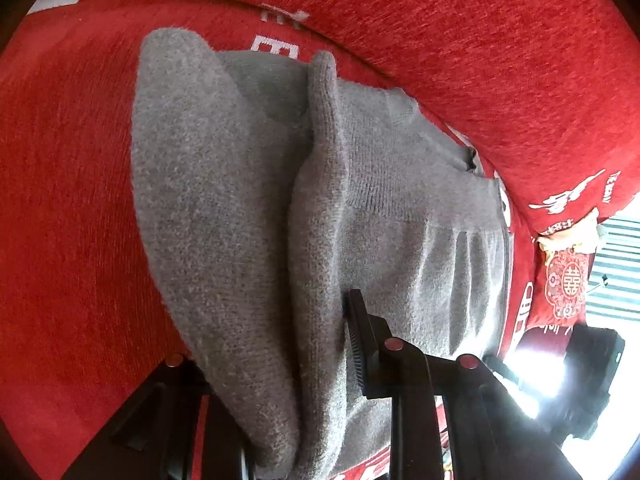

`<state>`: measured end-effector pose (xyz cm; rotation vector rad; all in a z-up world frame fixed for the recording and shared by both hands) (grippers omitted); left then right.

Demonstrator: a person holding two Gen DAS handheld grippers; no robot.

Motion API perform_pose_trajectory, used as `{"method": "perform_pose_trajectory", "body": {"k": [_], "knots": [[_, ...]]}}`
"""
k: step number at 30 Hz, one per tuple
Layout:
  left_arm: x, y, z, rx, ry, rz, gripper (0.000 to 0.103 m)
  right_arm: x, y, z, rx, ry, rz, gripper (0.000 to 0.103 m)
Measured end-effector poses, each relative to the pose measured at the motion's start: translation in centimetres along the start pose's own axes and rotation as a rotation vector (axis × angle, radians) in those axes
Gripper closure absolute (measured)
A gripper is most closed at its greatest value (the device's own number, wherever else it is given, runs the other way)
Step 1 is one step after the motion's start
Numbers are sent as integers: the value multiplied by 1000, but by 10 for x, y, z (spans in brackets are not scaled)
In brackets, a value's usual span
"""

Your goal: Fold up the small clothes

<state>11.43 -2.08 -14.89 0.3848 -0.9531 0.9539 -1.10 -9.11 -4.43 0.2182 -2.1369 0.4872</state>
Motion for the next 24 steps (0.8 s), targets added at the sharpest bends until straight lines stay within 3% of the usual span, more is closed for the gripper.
{"method": "perform_pose_trajectory", "body": {"k": [5,7,11,14,19,24], "knots": [[3,1,5,-52,-43,30,76,-30,-25,5,81,66,5,97],[4,2,10,-76,-52,43,85,-46,-18,19,100,110,-41,97],[11,1,22,-92,-72,70,86,-53,-14,22,139,102,-36,100],[25,-2,46,-98,-36,102,87,-53,-16,23,129,61,-53,100],[48,-13,114,-177,34,153,87,-34,-25,45,-25,-57,-75,99],[39,-11,201,-304,64,180,87,11,-38,82,-118,-122,-14,97]]}}
Point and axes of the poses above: each gripper's, at about its wrist camera, not at the fingertips, and x roughly against the way its jaws point, z to its right, y to its underside, the point moved 8 cm from there along -x, roughly the way its jaws point, and after that the axes turned 15 degrees about z, right-handed, at the moved point
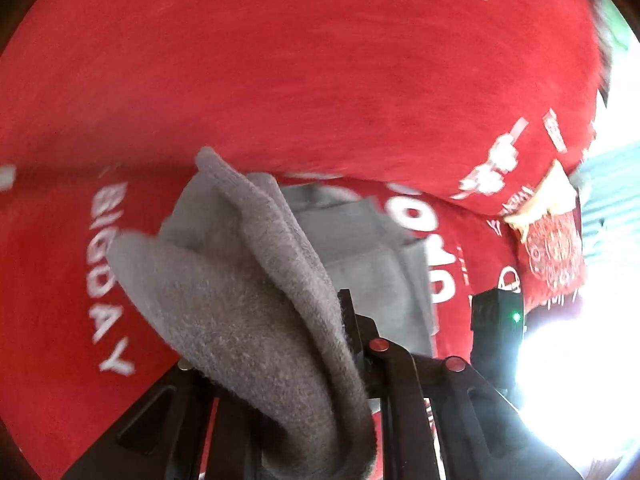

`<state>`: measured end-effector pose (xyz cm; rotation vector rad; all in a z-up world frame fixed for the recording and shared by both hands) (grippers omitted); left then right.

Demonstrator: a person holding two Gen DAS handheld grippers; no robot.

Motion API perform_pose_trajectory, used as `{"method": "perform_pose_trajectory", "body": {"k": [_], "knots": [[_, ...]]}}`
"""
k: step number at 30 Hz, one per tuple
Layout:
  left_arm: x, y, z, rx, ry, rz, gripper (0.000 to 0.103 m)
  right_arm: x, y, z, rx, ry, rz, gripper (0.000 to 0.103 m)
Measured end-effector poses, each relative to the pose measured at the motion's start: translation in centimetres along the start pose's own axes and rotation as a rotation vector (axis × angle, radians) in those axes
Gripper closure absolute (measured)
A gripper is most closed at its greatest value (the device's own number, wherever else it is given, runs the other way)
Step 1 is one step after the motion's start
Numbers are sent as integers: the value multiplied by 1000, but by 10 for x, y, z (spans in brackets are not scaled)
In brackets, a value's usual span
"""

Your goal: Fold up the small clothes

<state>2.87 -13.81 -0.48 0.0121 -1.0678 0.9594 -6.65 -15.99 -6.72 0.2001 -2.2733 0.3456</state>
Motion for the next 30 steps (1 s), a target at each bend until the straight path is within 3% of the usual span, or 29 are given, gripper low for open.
{"method": "perform_pose_trajectory", "body": {"k": [5,7,11,12,14,16,20,23,24,26,27,30], "knots": [[-62,10,93,-149,-16,-51,87,60,-16,56,-125,-55,76,97],[-97,31,117,-211,-46,-87,86,67,-18,79,-148,-25,80,96],[-143,66,123,-285,-176,-177,86,67,-15,106,-216,-30,64,93],[-142,72,118,-287,-186,-179,85,67,-14,111,-224,-36,56,93],[-137,74,123,-276,-173,-157,71,65,-13,115,-229,-43,46,93],[-125,72,137,-264,-114,-130,47,65,-14,119,-240,-57,40,93],[-107,64,170,-347,-39,-92,46,66,-17,129,-282,-86,33,93],[-87,48,177,-324,-7,-40,46,82,-34,147,-365,-134,59,87],[-78,41,173,-308,-16,-12,46,86,-39,153,-410,-159,75,86],[-62,30,155,-273,-59,27,46,92,-46,165,-507,-210,101,72],[-59,24,144,-252,-89,42,46,95,-50,171,-558,-240,113,59],[-44,16,88,-191,-225,63,46,98,-57,183,-670,-334,132,46]]}}
Point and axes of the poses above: each gripper's, at about its wrist camera, not at the fingertips, and x roughly against the way its jaws point, z to its right, y to its underside, the point moved 8 cm from there along -x, roughly the way its jaws point, and after that the axes turned 15 degrees about z, right-handed, at the moved point
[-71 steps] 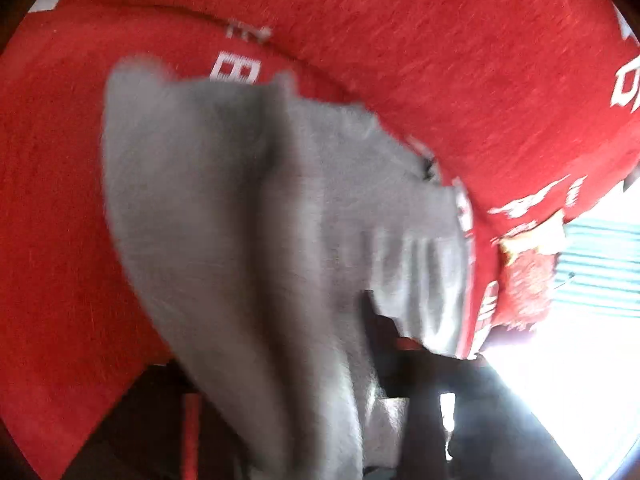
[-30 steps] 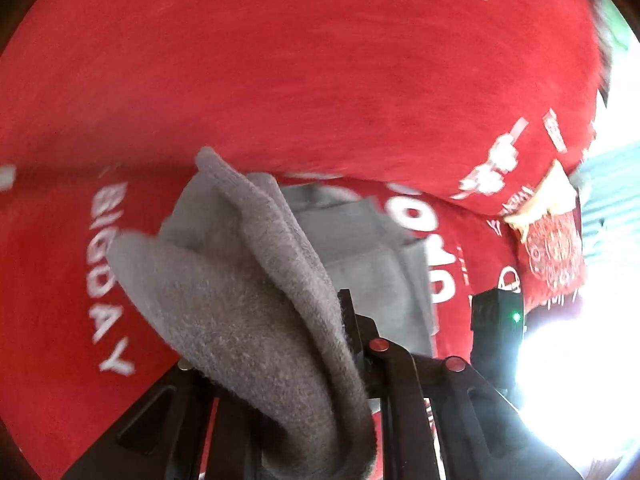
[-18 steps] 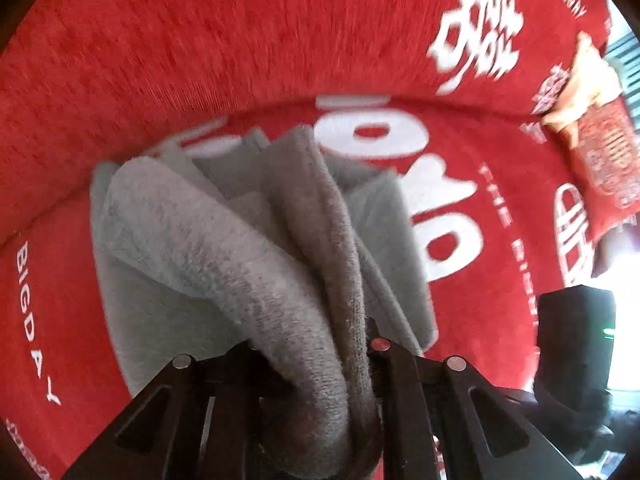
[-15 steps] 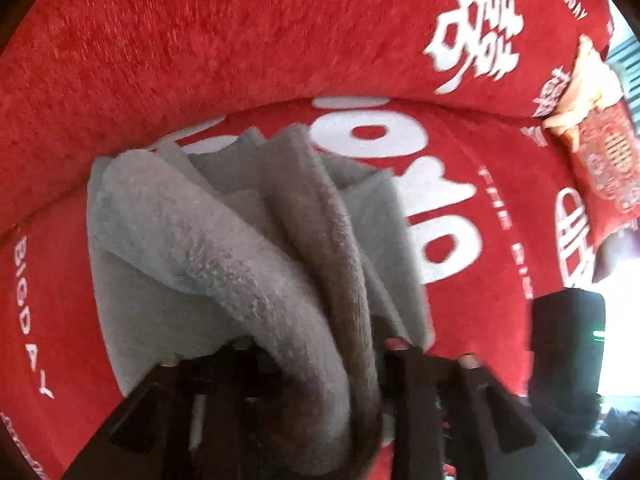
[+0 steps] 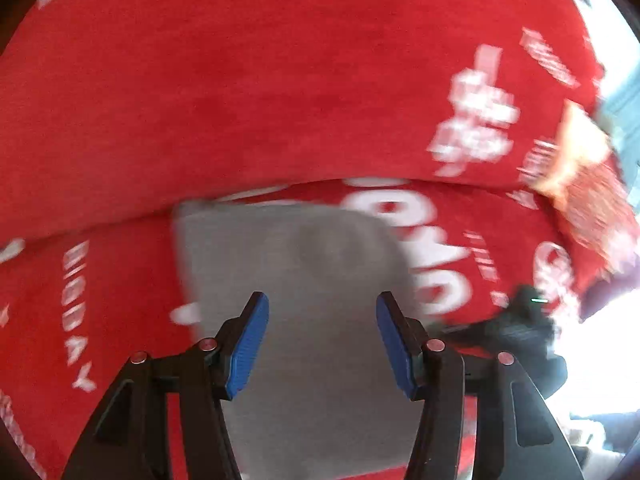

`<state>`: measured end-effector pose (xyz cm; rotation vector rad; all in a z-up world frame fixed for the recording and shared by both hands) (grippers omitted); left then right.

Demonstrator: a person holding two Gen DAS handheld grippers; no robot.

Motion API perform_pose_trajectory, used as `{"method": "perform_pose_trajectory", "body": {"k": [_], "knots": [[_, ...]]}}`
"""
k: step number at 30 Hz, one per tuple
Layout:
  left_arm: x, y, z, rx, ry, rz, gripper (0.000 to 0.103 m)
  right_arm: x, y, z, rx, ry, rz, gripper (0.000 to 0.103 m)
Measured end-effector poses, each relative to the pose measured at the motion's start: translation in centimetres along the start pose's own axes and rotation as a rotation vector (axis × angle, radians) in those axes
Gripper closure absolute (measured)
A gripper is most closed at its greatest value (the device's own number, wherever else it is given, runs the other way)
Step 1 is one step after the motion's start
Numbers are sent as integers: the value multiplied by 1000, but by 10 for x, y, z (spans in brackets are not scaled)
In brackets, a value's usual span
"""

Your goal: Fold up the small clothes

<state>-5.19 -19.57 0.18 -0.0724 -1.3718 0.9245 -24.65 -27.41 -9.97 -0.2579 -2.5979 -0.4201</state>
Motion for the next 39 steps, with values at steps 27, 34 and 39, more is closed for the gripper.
{"method": "perform_pose_trajectory", "body": {"k": [27,34,39], "knots": [[-25,68,-79,93,-207,-118,28,-9,-34,-12,639,448,-10,77],[-4,70,-73,44,-171,-150,63,29,-21,-42,707,482,11,75],[1,90,-43,35,-82,-194,66,19,38,-65,818,417,-91,87]]}}
Point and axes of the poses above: each gripper's, at about its wrist camera, not at the fingertips, and x roughly against the way its jaws point, z to its right, y to its underside, the point moved 8 cm from there along -x, roughly the way its jaws point, and after that the axes turned 15 degrees about z, right-handed, at the moved point
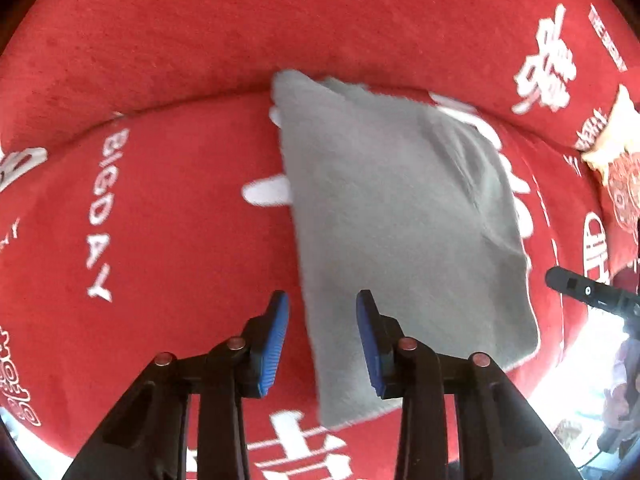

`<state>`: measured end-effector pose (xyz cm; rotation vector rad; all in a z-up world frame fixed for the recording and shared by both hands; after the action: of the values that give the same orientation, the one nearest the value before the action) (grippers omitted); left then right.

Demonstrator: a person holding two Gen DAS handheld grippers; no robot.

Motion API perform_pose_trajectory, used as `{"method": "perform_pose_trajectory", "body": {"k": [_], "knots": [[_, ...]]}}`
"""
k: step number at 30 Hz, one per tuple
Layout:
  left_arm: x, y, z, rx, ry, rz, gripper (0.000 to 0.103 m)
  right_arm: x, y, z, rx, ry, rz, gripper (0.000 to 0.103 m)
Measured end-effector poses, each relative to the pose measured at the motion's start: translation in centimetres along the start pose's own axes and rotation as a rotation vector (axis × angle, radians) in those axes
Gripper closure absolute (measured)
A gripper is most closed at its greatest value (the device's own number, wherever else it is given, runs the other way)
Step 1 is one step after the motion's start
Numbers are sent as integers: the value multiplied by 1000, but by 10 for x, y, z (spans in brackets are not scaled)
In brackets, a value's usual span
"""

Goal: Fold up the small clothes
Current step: 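Release the folded sweater with both tools and smooth it flat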

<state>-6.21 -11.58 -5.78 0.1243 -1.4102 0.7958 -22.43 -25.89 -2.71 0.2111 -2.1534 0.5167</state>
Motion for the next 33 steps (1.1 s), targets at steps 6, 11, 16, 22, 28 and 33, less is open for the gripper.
{"method": "perform_pose_trajectory", "body": {"k": [6,11,16,22,28,33], "knots": [[-27,40,6,19,-37,-87,65,-24,40,4,119,44,-129,88],[-27,44,6,16,-59,-88,59,-39,58,45,88,102,-171,103],[-25,44,6,17,-79,-89,57,-35,59,49,98,103,-168,103],[-25,42,8,11,-100,-83,57,-38,59,48,87,98,-175,103],[-26,41,15,-12,-105,-89,55,-33,58,48,66,109,-176,103],[-26,37,14,-55,-152,-93,40,-31,55,47,33,115,-182,102]]}}
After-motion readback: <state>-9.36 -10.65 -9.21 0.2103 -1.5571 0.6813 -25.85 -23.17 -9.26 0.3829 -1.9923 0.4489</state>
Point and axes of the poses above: each gripper's, at about its wrist camera, not at the fingertips, and x roughly against the way its jaws point, z to its right, y to its underside, the point moved 8 cm from there along -x, roughly the way its jaws point, and after that the axes turned 15 degrees about z, right-handed, at the moved point
